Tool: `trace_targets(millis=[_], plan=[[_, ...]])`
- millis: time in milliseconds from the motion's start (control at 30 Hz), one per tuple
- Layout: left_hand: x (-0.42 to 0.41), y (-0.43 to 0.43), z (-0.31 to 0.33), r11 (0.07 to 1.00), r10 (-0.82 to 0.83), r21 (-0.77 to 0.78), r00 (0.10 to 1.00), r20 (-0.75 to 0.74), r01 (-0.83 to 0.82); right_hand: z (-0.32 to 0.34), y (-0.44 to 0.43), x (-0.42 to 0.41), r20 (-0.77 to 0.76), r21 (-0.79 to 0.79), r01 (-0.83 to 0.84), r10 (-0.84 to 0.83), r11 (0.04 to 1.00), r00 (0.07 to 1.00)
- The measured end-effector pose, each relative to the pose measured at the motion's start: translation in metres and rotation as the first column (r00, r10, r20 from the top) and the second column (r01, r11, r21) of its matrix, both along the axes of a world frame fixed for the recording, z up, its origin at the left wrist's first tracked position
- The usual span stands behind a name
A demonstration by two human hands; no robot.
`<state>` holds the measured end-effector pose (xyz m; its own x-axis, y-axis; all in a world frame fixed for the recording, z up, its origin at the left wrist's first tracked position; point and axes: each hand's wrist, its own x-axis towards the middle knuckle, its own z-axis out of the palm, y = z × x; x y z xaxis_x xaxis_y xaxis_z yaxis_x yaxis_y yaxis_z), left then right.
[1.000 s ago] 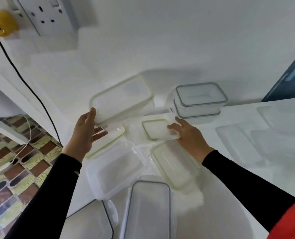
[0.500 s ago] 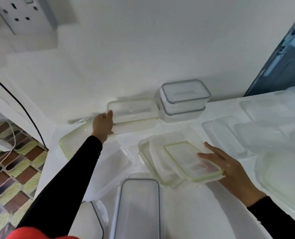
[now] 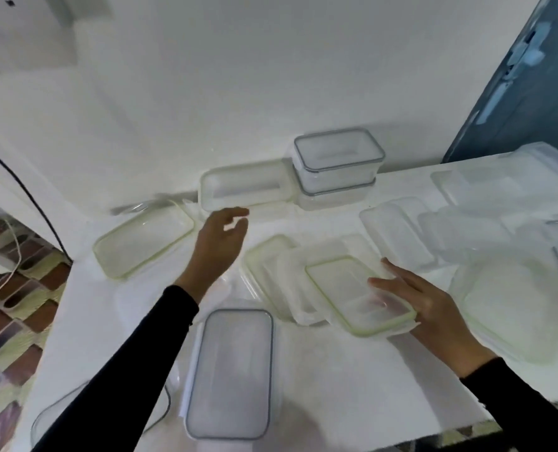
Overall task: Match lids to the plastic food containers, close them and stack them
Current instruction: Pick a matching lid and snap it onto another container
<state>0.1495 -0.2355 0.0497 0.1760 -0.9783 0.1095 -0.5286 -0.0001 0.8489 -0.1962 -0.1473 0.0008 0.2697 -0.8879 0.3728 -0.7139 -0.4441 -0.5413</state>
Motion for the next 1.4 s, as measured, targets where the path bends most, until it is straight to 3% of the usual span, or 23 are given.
trace_targets(millis=[67,133,267,333,433,500,533,600,667,733,833,900,967,1033,1167,1267,1333,1400], plan=[[-0.031,0.048,-0.004,0.985,-0.094,0.137,0.990,-0.108,0.108,-0.007,0.002,-0.003,-0.060,-0.057,-0.055,0.052,0.997,0.997],[-0.057,0.083,-0.015,0.961,-0.119,0.241,0.989,-0.092,0.138,-0.011,0.004,-0.007,-0.074,-0.033,-0.103,0.101,0.994,0.992],[-0.085,0.118,-0.041,0.996,0.030,0.074,0.992,0.119,-0.039,-0.006,0.008,-0.029,-0.043,0.018,-0.305,0.306,0.952,0.951],[-0.094,0.132,-0.041,0.994,0.106,0.016,0.985,0.134,-0.109,0.008,0.015,-0.039,0.139,0.054,-0.374,0.364,0.926,0.921],[-0.106,0.155,-0.040,0.991,0.123,0.039,0.983,0.134,-0.129,0.038,0.012,-0.035,0.465,0.031,-0.222,0.183,0.974,0.866],[-0.117,0.173,-0.044,0.992,0.100,0.066,0.985,0.143,-0.110,0.045,-0.008,-0.027,0.506,0.122,-0.134,0.055,0.983,0.861],[-0.122,0.180,-0.047,0.991,0.096,0.074,0.985,0.141,-0.107,0.043,-0.021,-0.023,0.450,0.182,-0.104,0.011,0.978,0.893],[-0.133,0.189,-0.051,0.989,0.123,0.060,0.983,0.134,-0.132,0.036,-0.046,-0.014,0.188,0.234,-0.049,0.005,0.971,0.982],[-0.134,0.196,-0.047,0.983,0.176,0.027,0.978,0.110,-0.180,0.026,-0.059,-0.002,-0.044,0.174,-0.034,0.043,0.984,0.998],[-0.126,0.203,-0.046,0.969,0.242,0.020,0.963,0.116,-0.246,0.017,-0.066,0.008,-0.140,0.121,-0.082,0.099,0.989,0.985],[-0.100,0.225,-0.051,0.919,0.375,-0.025,0.856,0.356,-0.392,0.006,-0.074,0.016,-0.280,0.111,-0.077,0.106,0.991,0.954],[-0.089,0.240,-0.053,0.888,0.366,0.068,0.789,0.493,-0.454,0.000,-0.081,0.017,-0.369,0.131,-0.052,0.097,0.990,0.924],[-0.086,0.249,-0.056,0.832,0.259,0.287,0.791,0.555,-0.474,-0.004,-0.088,0.019,-0.444,0.181,-0.064,0.139,0.981,0.885],[-0.084,0.252,-0.063,0.782,0.207,0.392,0.796,0.569,-0.485,-0.003,-0.090,0.018,-0.485,0.271,-0.070,0.199,0.960,0.852],[-0.077,0.251,-0.064,0.805,0.320,0.320,0.820,0.474,-0.499,0.016,-0.073,0.010,-0.356,0.304,-0.046,0.159,0.951,0.921],[-0.080,0.251,-0.043,0.846,0.392,0.254,0.870,0.301,-0.469,0.030,-0.048,0.002,-0.098,0.289,-0.139,0.173,0.947,0.980],[-0.088,0.249,-0.023,0.923,0.302,0.179,0.931,0.205,-0.339,0.046,-0.028,-0.001,0.139,0.358,-0.206,0.167,0.911,0.976],[-0.100,0.246,-0.005,0.988,0.060,0.122,0.969,0.239,-0.092,0.066,-0.007,-0.004,0.411,0.513,-0.318,0.097,0.797,0.906]])
